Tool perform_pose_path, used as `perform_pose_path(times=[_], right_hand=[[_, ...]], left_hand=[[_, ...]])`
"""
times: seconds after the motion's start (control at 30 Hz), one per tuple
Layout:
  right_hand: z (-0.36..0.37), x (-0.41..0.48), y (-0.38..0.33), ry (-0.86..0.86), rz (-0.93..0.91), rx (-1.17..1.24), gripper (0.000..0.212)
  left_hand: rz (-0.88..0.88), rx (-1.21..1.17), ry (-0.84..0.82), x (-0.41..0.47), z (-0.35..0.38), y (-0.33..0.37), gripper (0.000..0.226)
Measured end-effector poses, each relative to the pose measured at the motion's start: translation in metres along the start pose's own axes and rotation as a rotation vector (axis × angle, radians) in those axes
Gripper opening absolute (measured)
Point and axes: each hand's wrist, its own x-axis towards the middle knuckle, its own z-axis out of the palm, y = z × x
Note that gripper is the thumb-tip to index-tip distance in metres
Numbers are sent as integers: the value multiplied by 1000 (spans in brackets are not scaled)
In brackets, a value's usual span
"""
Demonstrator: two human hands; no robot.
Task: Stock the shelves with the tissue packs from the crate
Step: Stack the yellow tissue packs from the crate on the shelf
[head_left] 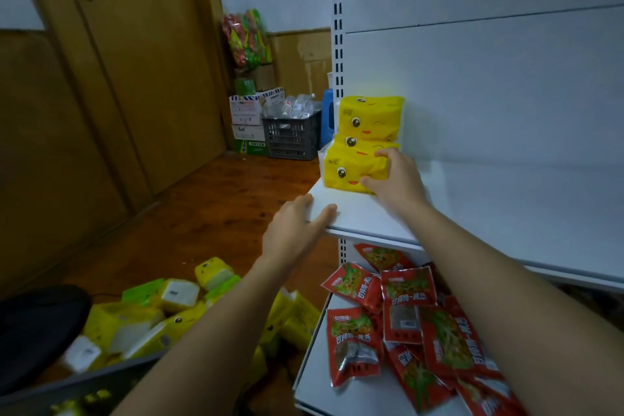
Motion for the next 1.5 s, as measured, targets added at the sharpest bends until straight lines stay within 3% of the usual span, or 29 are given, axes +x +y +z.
perform_pose_path(times=[0.2, 0.37, 0.53, 0.63, 0.77, 0.9, 1.1, 1.3, 1.5], right_hand=[[-2, -2, 5, 11, 20, 176, 81], [-4, -3, 7, 18, 26, 218, 68], [-5, -6, 2, 86, -8, 208, 75], [-10, -16, -8, 202, -105, 46, 77], [1, -47, -35, 210, -300, 1, 72], [37, -92, -69, 52, -421, 81, 71], [137, -191, -86, -390, -318, 278, 68], [225, -273, -66, -686, -224, 172, 75], [275, -306, -48, -797, 38, 8, 79]], left_hand=[[16, 34, 21, -1, 1, -1, 62], [34, 52, 10, -1, 1, -1, 62], [41, 63, 7, 0, 2, -2, 61], [35, 89, -36, 2, -1, -3, 62], [60, 84, -140, 0, -14, -11, 64], [-26, -26, -68, -24, -38, -55, 63], [-237, -134, -41, -105, -72, -175, 41], [-413, -12, -41, -180, -81, -273, 31], [-463, 35, -175, -196, -80, -310, 34]])
